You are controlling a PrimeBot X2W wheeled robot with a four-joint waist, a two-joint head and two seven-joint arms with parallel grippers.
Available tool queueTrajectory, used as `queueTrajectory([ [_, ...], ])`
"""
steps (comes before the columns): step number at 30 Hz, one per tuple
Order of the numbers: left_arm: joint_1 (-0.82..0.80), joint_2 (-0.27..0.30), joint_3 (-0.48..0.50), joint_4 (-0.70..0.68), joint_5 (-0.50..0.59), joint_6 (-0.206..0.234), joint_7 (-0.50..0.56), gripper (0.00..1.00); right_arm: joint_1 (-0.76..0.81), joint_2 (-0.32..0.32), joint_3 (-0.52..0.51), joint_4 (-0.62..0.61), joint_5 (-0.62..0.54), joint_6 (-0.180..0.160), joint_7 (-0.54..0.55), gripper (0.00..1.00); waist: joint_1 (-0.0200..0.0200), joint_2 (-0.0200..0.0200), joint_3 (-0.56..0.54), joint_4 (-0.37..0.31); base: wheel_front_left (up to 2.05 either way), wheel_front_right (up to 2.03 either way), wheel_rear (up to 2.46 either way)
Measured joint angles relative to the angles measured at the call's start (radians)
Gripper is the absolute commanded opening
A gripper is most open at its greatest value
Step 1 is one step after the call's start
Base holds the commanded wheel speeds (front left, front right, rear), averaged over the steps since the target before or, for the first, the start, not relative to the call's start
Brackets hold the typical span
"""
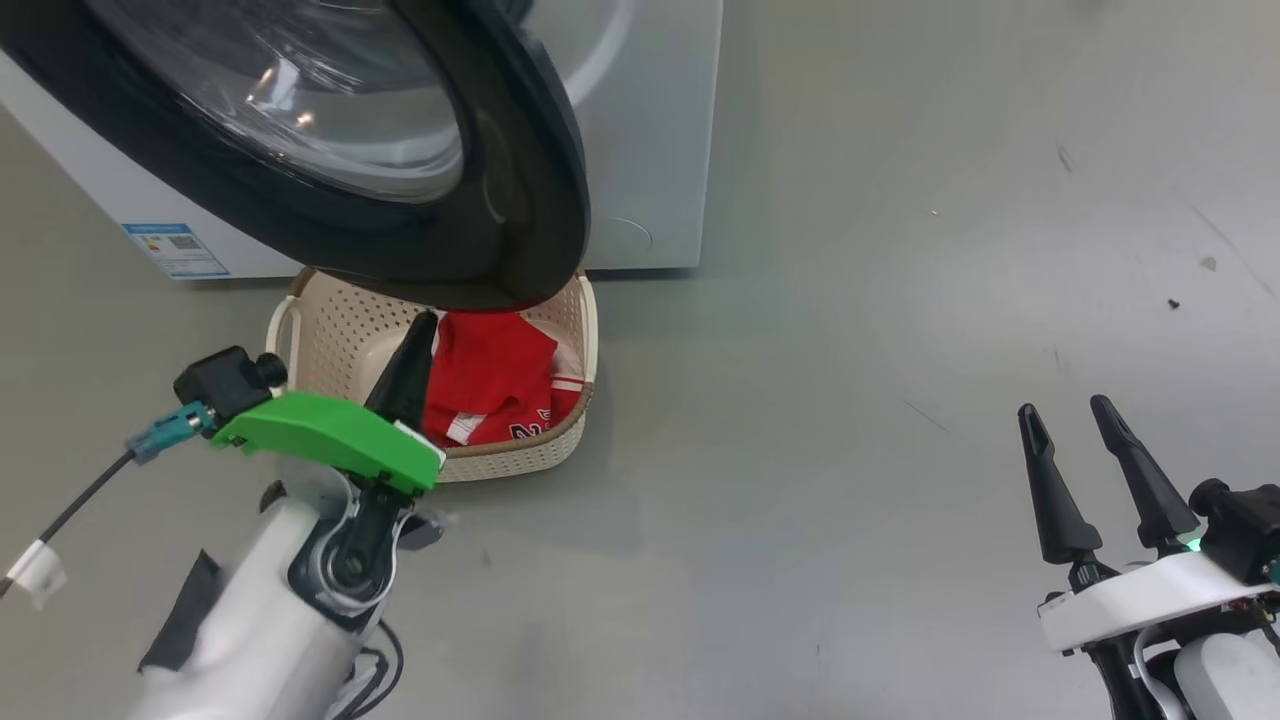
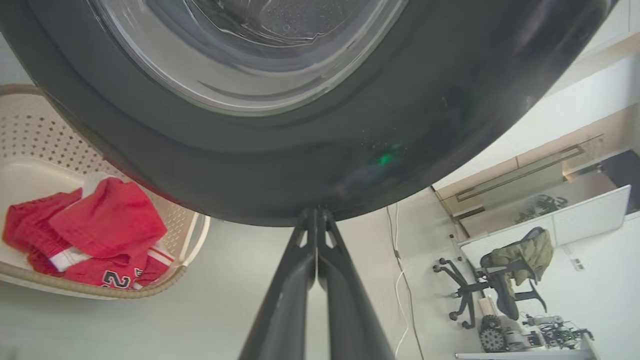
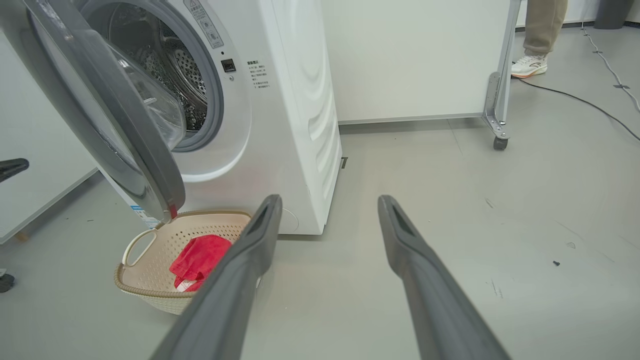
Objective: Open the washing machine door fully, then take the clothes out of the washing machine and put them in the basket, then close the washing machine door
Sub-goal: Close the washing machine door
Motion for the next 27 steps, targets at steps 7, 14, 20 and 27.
queueTrajectory([
  [7, 0.044, 0.106, -0.119, 0.002, 0.251, 0.015, -0.070, 0.00, 0.028, 0.012, -0.037, 0.003, -0.018, 0.000, 0.000, 1.00, 0.0000, 0.0000, -0.051, 0.067, 0.00, 0.00, 0.00],
  [14, 0.074, 0.184, -0.139, -0.014, 0.429, 0.071, -0.098, 0.00, 0.040, 0.027, -0.060, 0.000, -0.034, 0.000, 0.000, 1.00, 0.0000, 0.0000, -0.094, 0.134, 0.00, 0.00, 0.00],
  [20, 0.137, 0.229, -0.087, -0.044, 0.571, 0.158, -0.097, 0.09, 0.040, 0.049, -0.065, -0.007, -0.044, 0.000, 0.000, 1.00, 0.0000, 0.0000, -0.131, 0.172, 0.00, 0.00, 0.00],
  [27, 0.209, 0.222, 0.088, -0.166, 0.700, 0.200, -0.096, 1.00, 0.059, 0.068, -0.085, -0.011, -0.052, 0.000, 0.000, 1.00, 0.0000, 0.0000, -0.171, 0.192, 0.00, 0.00, 0.00],
])
